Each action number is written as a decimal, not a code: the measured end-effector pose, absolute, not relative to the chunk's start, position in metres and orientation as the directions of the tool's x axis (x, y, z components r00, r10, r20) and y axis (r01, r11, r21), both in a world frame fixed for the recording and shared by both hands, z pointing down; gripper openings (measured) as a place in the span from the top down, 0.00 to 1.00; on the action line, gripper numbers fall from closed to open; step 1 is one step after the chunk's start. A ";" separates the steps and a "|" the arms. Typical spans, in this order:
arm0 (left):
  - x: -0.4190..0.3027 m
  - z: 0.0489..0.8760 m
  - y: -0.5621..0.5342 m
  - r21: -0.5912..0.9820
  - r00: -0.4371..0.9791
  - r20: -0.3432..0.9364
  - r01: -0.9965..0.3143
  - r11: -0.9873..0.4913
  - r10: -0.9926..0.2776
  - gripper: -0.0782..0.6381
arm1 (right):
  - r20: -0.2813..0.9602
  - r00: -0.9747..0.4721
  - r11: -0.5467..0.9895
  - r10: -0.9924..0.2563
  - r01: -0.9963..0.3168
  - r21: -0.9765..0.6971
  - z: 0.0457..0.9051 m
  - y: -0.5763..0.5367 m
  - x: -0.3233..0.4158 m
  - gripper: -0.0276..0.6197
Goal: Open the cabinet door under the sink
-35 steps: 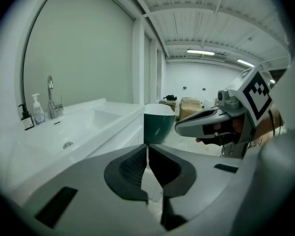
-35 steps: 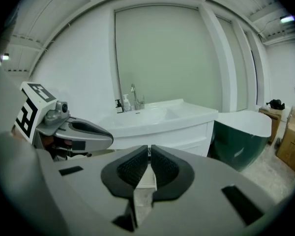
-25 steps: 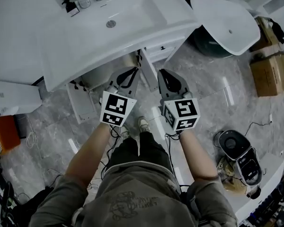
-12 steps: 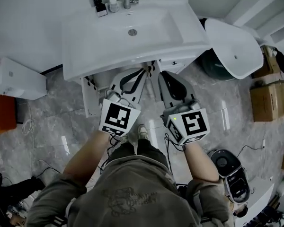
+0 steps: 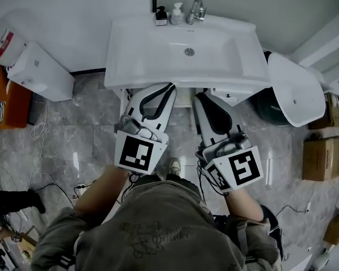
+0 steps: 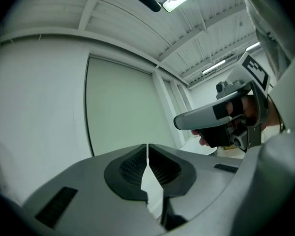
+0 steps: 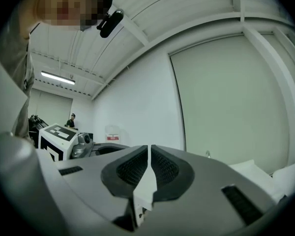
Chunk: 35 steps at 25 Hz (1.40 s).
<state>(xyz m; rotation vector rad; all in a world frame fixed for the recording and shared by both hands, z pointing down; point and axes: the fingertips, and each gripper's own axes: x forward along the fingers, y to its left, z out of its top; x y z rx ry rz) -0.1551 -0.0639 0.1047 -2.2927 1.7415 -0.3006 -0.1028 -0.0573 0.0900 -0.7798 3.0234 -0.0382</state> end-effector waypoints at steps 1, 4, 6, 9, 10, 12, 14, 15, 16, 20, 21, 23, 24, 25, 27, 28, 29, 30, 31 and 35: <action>-0.162 0.099 -0.058 -0.328 0.245 0.005 -0.915 -0.233 -0.970 0.85 | -0.019 -0.885 0.885 -0.466 -0.466 -0.027 0.086 -0.052 -0.108 0.90; -0.181 0.087 -0.039 -0.318 0.194 -0.016 -0.931 -0.179 -0.981 0.85 | -0.035 -0.906 0.906 -0.422 -0.423 0.003 0.075 -0.039 -0.123 0.90; -0.192 0.082 -0.028 -0.303 0.166 -0.024 -0.941 -0.151 -0.986 0.85 | -0.047 -0.913 0.913 -0.405 -0.407 0.027 0.070 -0.033 -0.131 0.90; -0.206 0.079 -0.017 -0.277 0.123 -0.031 -0.955 -0.110 -0.992 0.85 | -0.060 -0.925 0.925 -0.375 -0.378 0.045 0.066 -0.027 -0.140 0.90; -0.210 0.078 -0.014 -0.277 0.111 -0.035 -0.956 -0.097 -0.993 0.85 | -0.060 -0.928 0.928 -0.367 -0.370 0.049 0.065 -0.025 -0.142 0.90; -0.217 0.077 -0.007 -0.282 0.092 -0.039 -0.956 -0.077 -0.995 0.85 | -0.056 -0.932 0.930 -0.359 -0.362 0.063 0.064 -0.020 -0.145 0.90; -0.222 0.077 0.000 -0.276 0.075 -0.039 -0.959 -0.061 -0.996 0.85 | -0.053 -0.933 0.930 -0.356 -0.359 0.074 0.062 -0.016 -0.145 0.90; -0.224 0.077 0.003 -0.272 0.068 -0.039 -0.961 -0.055 -0.997 0.85 | -0.052 -0.934 0.931 -0.354 -0.357 0.077 0.061 -0.014 -0.145 0.90; -0.225 0.076 0.005 -0.269 0.063 -0.037 -0.962 -0.051 -0.997 0.85 | -0.053 -0.934 0.931 -0.353 -0.356 0.082 0.059 -0.012 -0.145 0.90; -0.227 0.078 0.012 -0.263 0.059 -0.032 -0.963 -0.048 -0.998 0.85 | -0.057 -0.934 0.927 -0.353 -0.357 0.114 0.054 -0.007 -0.144 0.90; -0.227 0.079 0.013 -0.264 0.059 -0.032 -0.963 -0.049 -0.998 0.85 | -0.058 -0.933 0.925 -0.355 -0.359 0.121 0.055 -0.006 -0.144 0.90; -0.227 0.080 0.015 -0.257 0.057 -0.037 -0.965 -0.045 -0.998 0.85 | -0.058 -0.931 0.923 -0.360 -0.365 0.127 0.056 -0.004 -0.142 0.90; -0.226 0.080 0.016 -0.255 0.057 -0.042 -0.966 -0.044 -0.998 0.85 | -0.057 -0.930 0.921 -0.363 -0.367 0.128 0.056 -0.003 -0.141 0.90; -0.225 0.080 0.016 -0.256 0.059 -0.046 -0.966 -0.045 -0.997 0.85 | -0.057 -0.929 0.920 -0.365 -0.370 0.129 0.057 -0.003 -0.139 0.90; -0.223 0.079 0.015 -0.263 0.066 -0.047 -0.963 -0.051 -0.997 0.85 | -0.057 -0.927 0.919 -0.371 -0.375 0.125 0.058 -0.003 -0.135 0.90; -0.221 0.079 0.014 -0.267 0.071 -0.047 -0.962 -0.056 -0.996 0.85 | -0.058 -0.926 0.918 -0.374 -0.378 0.120 0.058 -0.003 -0.133 0.90; -0.220 0.079 0.014 -0.270 0.075 -0.047 -0.961 -0.060 -0.996 0.85 | -0.060 -0.924 0.917 -0.377 -0.382 0.115 0.057 -0.004 -0.131 0.90; -0.218 0.078 0.014 -0.274 0.080 -0.046 -0.960 -0.065 -0.996 0.85 | -0.063 -0.922 0.916 -0.381 -0.386 0.110 0.057 -0.004 -0.130 0.90; -0.217 0.078 0.014 -0.280 0.086 -0.045 -0.957 -0.070 -0.995 0.85 | -0.066 -0.920 0.914 -0.386 -0.391 0.106 0.056 -0.003 -0.129 0.90; -0.213 0.075 0.015 -0.291 0.102 -0.039 -0.953 -0.086 -0.994 0.85 | -0.068 -0.916 0.911 -0.396 -0.401 0.097 0.054 -0.005 -0.126 0.90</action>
